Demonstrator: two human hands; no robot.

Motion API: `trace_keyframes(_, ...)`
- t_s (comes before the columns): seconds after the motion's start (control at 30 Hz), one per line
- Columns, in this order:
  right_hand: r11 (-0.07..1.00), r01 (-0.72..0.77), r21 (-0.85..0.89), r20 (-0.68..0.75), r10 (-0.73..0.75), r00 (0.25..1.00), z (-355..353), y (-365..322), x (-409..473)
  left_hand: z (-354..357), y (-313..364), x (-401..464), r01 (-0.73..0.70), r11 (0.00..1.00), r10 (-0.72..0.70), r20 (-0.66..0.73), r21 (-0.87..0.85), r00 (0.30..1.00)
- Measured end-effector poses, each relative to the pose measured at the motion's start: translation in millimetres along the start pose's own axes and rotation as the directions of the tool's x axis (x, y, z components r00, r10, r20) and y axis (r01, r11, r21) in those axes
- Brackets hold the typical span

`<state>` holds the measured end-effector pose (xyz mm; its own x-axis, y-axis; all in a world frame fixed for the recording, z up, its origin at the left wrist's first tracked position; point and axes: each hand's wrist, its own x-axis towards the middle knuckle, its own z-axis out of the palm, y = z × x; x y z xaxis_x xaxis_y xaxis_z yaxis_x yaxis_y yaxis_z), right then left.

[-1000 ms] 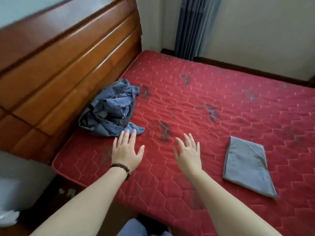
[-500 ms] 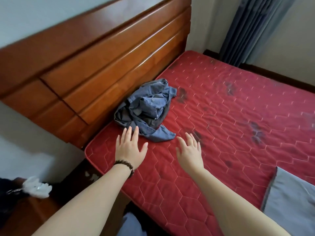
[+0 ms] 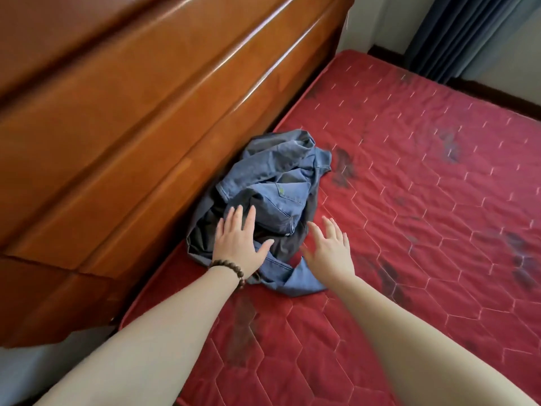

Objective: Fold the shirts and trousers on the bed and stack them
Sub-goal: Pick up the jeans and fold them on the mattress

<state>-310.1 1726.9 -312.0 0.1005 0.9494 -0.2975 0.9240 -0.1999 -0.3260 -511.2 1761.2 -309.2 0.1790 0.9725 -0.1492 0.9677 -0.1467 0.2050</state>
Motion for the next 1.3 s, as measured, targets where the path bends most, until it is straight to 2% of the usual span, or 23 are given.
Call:
trace_keyframes(0.17,0.997,0.056,-0.058,0.045,-0.054,0.998,49,-4,88,52,-12,89,-0.081,0.997,0.081,-0.01,-0.015,0.997)
trace_keyframes(0.3,0.992,0.098,-0.081,0.086,-0.092,0.992,81,-7,128,86,-22,128,-0.057,0.988,0.065,0.05,-0.146,0.997)
trace_keyframes(0.4,0.99,0.096,-0.105,-0.045,-0.101,0.994,92,-7,139,99,-24,133,-0.091,0.986,0.087,-0.034,-0.14,0.996)
trace_keyframes(0.53,0.997,0.078,-0.015,-0.181,-0.079,0.98,79,-13,128,92,-20,120,-0.131,0.973,0.108,-0.125,-0.19,0.986)
trace_keyframes(0.67,0.987,0.147,0.072,-0.3,-0.12,0.946,30,-17,101,50,-2,104,-0.197,0.941,0.136,-0.225,-0.276,0.965)
trace_keyframes(0.8,0.972,0.188,0.14,-0.383,-0.122,0.916,-46,-22,62,-22,32,81,-0.281,0.887,0.171,-0.306,-0.365,0.937)
trace_keyframes(1.0,0.949,0.189,0.252,-0.466,-0.052,0.883,-166,-9,-21,-139,108,26,-0.457,0.742,0.305,-0.359,-0.491,0.882)
trace_keyframes(1.07,0.938,0.215,0.271,-0.488,-0.058,0.871,-204,1,-56,-174,136,3,-0.506,0.717,0.348,-0.382,-0.479,0.856)
trace_keyframes(1.2,0.91,0.281,0.305,-0.53,-0.083,0.844,-272,19,-128,-228,186,-43,-0.556,0.697,0.407,-0.389,-0.453,0.827)
trace_keyframes(1.3,0.896,0.359,0.263,-0.567,-0.158,0.809,-320,35,-188,-266,231,-87,-0.586,0.616,0.51,-0.301,-0.526,0.806)
